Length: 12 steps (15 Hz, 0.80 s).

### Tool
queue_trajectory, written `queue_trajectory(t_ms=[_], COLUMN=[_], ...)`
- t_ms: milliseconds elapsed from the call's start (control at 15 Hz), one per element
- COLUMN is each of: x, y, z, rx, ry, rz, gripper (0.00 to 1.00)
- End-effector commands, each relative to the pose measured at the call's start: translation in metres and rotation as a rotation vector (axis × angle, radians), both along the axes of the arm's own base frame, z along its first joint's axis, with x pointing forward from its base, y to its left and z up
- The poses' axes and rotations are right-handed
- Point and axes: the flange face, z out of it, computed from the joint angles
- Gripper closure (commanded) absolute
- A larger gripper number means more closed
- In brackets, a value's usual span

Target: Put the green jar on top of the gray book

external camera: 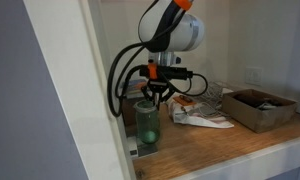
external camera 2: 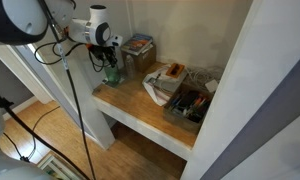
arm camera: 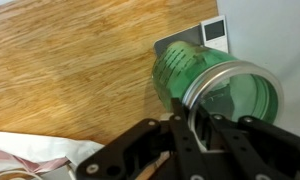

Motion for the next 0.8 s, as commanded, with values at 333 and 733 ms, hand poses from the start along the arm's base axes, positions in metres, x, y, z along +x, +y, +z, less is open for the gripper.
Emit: queue_trajectory(t_ms=[333,733], x=[0.026,0.033], y=[0.018,0.022], z=[-0.006,-0.016], rx=[-0.006,-0.021], ry=[0.0,0.002], rz=[-0.027,-0.045], gripper=[0.97,0.97])
